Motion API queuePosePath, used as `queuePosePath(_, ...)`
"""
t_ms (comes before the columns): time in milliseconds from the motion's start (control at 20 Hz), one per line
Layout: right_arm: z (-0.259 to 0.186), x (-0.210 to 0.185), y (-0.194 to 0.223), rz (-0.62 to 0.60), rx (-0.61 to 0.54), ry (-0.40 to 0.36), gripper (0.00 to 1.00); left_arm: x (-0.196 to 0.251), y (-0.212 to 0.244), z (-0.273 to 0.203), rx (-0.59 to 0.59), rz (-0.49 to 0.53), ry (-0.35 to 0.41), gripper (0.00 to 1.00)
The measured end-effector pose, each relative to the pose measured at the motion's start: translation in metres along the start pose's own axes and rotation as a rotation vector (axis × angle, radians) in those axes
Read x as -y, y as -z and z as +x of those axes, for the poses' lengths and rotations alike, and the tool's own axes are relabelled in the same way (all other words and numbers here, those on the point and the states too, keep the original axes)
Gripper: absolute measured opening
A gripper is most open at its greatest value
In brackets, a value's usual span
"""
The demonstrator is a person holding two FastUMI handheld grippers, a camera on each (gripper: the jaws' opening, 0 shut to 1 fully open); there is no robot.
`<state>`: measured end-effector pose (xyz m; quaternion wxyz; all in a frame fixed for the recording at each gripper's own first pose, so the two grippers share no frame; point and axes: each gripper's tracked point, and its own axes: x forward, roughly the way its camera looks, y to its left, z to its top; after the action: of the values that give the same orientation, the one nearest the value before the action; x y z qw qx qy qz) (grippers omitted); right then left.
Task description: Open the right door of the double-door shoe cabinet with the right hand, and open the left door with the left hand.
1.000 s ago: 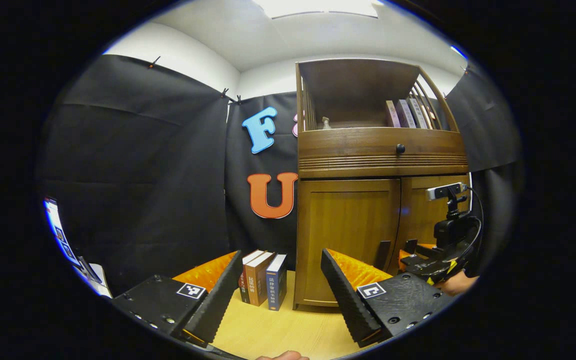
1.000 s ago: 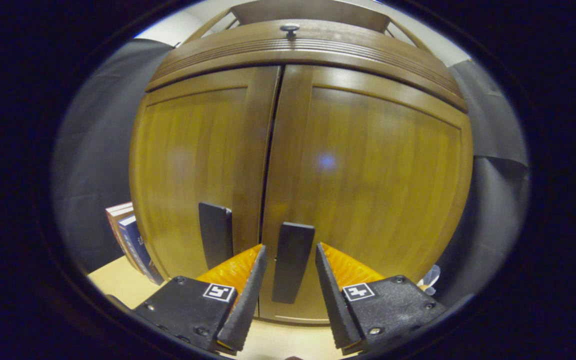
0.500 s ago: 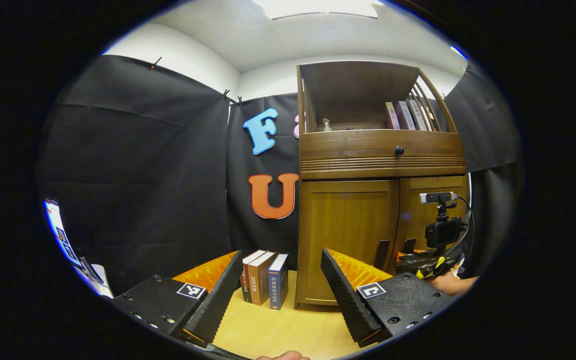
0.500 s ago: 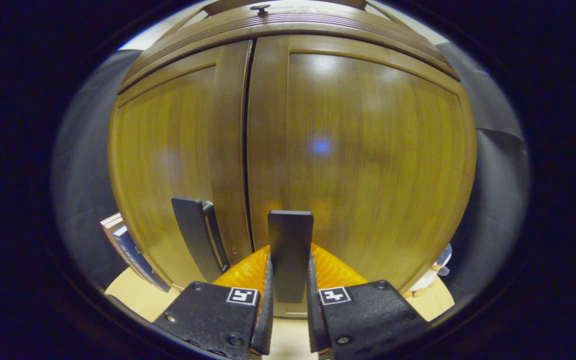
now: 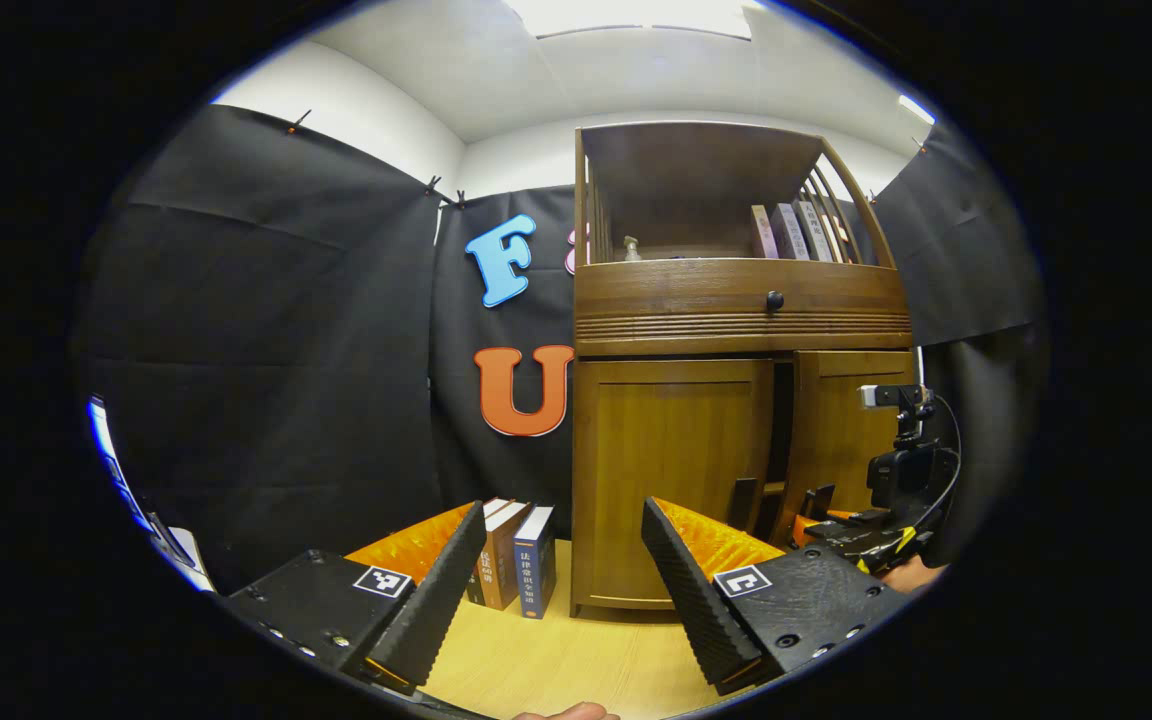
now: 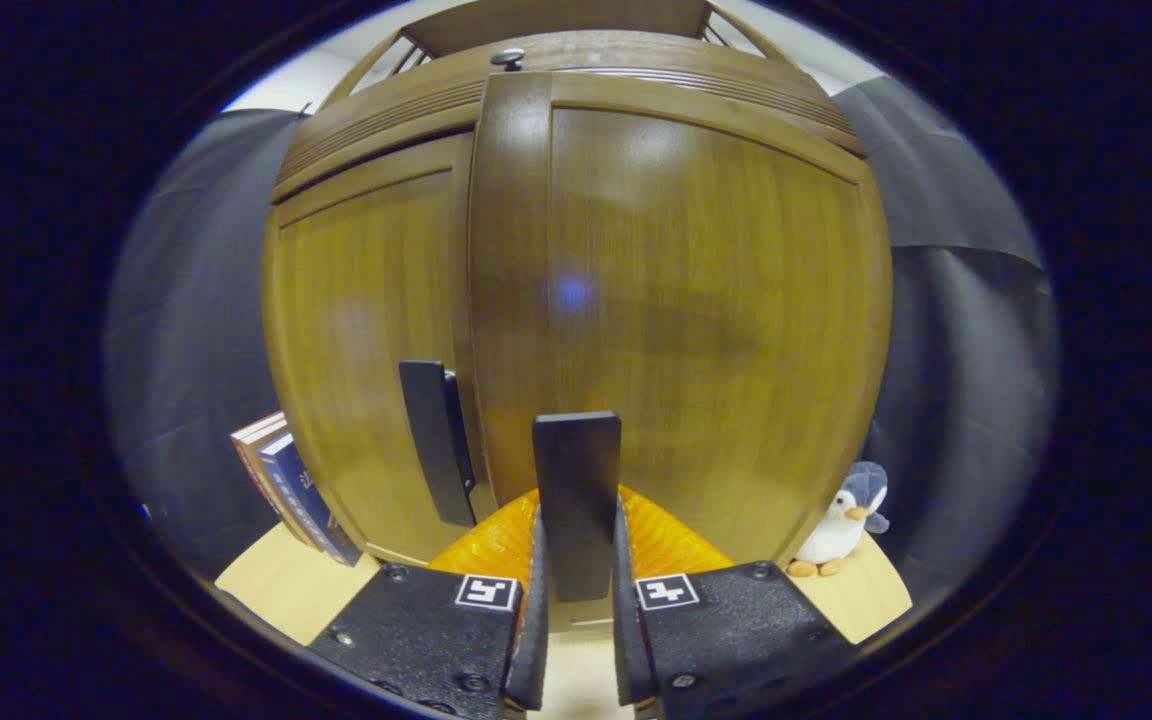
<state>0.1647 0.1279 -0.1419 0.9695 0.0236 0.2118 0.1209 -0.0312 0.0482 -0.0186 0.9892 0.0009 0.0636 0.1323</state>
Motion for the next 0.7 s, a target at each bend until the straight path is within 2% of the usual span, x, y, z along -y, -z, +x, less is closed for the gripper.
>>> queuePosePath(350, -0.05, 0.022, 0.015, 0.01, -0.014, -0.016, 0.3, 0.024, 0.013, 0.017, -0.042, -0.02, 0.083, 0.94)
queuePosePath(550, -0.078, 0.04, 0.022, 0.047, -0.015, -0.071, 0.3, 0.041, 0.019, 0.029, -0.062, -0.023, 0.133, 0.94)
queuePosePath(700, -0.098, 0.059, 0.027, 0.043, -0.017, -0.045, 0.3, 0.056, 0.028, 0.036, -0.077, -0.034, 0.17, 0.94)
